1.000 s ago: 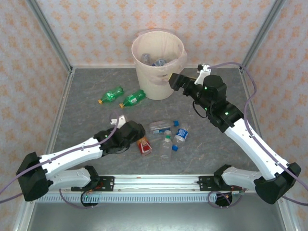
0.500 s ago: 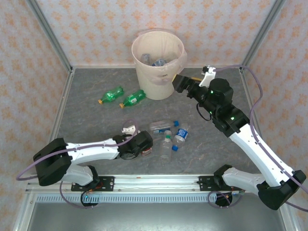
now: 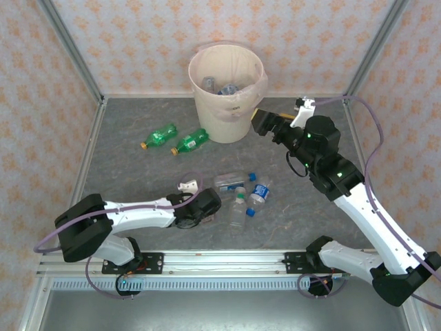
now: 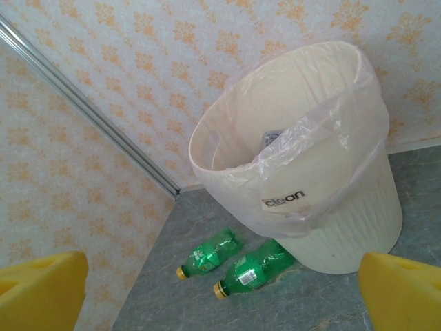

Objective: Put the plastic bottles in the bin

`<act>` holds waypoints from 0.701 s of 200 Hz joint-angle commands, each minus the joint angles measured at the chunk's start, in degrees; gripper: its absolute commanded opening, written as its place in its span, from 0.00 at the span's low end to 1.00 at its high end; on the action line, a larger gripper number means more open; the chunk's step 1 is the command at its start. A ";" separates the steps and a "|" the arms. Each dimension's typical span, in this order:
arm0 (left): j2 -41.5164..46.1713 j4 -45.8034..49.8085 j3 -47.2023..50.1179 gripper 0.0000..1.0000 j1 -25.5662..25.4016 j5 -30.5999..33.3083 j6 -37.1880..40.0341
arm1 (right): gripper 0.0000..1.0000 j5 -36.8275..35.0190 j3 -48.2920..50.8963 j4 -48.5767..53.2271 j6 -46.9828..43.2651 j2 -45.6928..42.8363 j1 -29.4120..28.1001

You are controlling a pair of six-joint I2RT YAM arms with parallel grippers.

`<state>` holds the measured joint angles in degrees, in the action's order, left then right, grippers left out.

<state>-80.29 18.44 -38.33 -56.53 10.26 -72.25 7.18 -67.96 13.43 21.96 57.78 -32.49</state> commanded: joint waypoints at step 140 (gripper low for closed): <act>-0.25 7.22 -46.67 0.57 21.94 2.20 33.97 | 1.00 -5.49 -3.24 4.43 5.62 0.07 -0.53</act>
<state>-75.96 26.17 -77.12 -37.21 12.95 -47.07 3.77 -68.42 15.31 26.02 57.91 -32.49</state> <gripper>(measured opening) 0.576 0.996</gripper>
